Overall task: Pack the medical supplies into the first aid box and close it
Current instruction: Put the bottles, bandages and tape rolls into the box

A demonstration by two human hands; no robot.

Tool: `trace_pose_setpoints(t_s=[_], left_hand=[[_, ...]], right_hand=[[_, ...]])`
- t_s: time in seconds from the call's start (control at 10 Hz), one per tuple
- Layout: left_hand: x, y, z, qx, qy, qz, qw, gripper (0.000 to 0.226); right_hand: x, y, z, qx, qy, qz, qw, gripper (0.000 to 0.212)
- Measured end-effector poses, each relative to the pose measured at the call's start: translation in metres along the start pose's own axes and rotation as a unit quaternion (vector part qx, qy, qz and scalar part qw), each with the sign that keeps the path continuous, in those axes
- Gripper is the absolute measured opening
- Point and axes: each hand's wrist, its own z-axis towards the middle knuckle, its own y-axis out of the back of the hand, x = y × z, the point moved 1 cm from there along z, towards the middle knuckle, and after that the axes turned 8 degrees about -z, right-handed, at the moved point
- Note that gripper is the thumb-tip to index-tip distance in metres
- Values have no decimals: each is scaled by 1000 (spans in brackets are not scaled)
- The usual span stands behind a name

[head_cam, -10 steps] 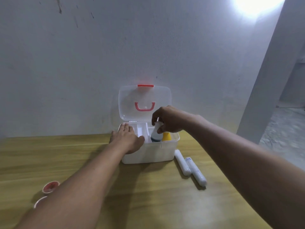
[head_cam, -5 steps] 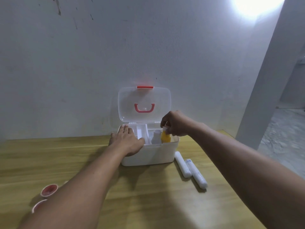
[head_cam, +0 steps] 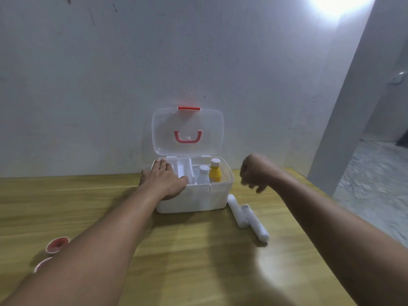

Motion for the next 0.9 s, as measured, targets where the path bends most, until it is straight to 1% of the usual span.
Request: trace_pose_setpoints(t_s=[0.1,0.2,0.3,0.4,0.5,0.6,0.7,0.8,0.9], left_hand=[[1,-1,0,1,2,0,1000,78],[1,-1,0,1,2,1,1000,78],[1,-1,0,3,4,3,1000,78],[1,-1,0,1,4,3,1000,77],[1,-1,2,-3,5,7,1000,77],[1,-1,3,1,6,9,1000,77],[0,0,2,3,6,8,1000,77],[0,0,1,4,7,7,1000,77],[0,0,1,3,8,5,1000,77]], right_hand=[[-11,-18,-9,189,-41,-42,980,31],[-16,-31,-10,242,-54,-48,968,40],[-17,-32,-13,242,-57,-15,969,43],[-18,-24,-14,212,-59,24,975,39],[-17,-1,-11,122,-47,89,987,28],[-12,28,-4,-33,-17,180,983,25],[-2,47,0,-151,34,254,955,28],[12,43,1,-216,90,250,939,23],[20,20,-1,-226,122,193,947,21]])
